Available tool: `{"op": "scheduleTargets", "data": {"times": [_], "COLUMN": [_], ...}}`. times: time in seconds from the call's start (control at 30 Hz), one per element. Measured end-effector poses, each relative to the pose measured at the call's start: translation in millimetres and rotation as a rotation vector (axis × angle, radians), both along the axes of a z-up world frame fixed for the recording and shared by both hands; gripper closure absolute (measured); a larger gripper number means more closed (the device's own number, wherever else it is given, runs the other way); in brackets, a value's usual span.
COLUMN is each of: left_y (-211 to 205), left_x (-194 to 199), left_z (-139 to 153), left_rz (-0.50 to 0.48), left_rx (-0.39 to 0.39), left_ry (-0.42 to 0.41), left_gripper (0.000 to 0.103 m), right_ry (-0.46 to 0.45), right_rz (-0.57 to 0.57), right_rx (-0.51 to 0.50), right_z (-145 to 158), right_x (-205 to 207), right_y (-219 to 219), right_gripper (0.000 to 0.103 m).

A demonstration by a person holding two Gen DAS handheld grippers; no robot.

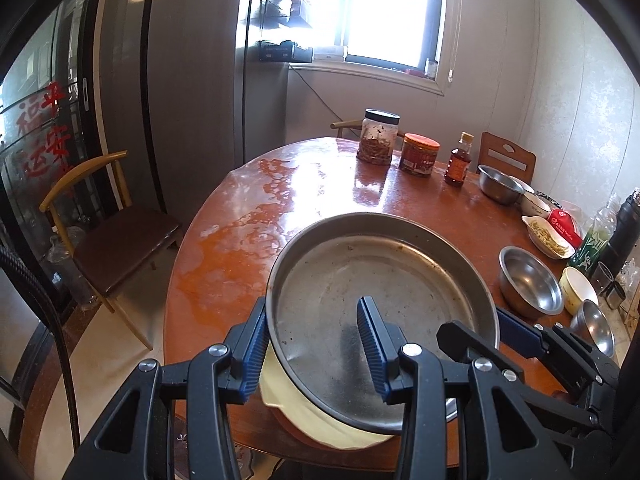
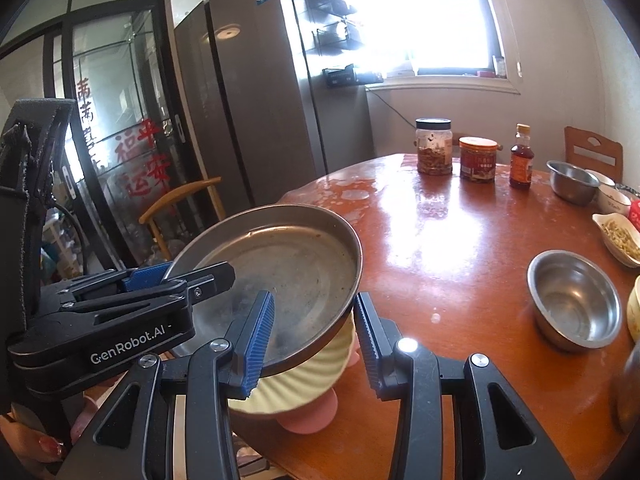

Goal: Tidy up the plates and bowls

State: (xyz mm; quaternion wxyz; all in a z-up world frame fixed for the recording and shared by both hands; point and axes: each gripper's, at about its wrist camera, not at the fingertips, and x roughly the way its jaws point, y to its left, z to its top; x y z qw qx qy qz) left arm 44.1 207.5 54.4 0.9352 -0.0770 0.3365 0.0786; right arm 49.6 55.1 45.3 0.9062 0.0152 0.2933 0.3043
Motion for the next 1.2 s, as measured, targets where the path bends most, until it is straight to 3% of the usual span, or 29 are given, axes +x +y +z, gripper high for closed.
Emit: {"op": "scheduleTargets", "data": {"times": [0.7,1.2], "left_y": [19,12], "left_x": [13,14], "left_z": [-40,-52], "left_rz": [0.025,0.040], "left_rx": [-0.010,0.074], "left_ry": [0.089,0.115], "left_gripper": [0.060,0.060], "right_ry": [0.094,0.112], "right_rz": [0.049,0.068], "right_rx": [-0.053,-0.101], "right_z": [-38,-51], "right_x": [18,20], "right_y": [28,36], "right_gripper": [0.060,0.060]}}
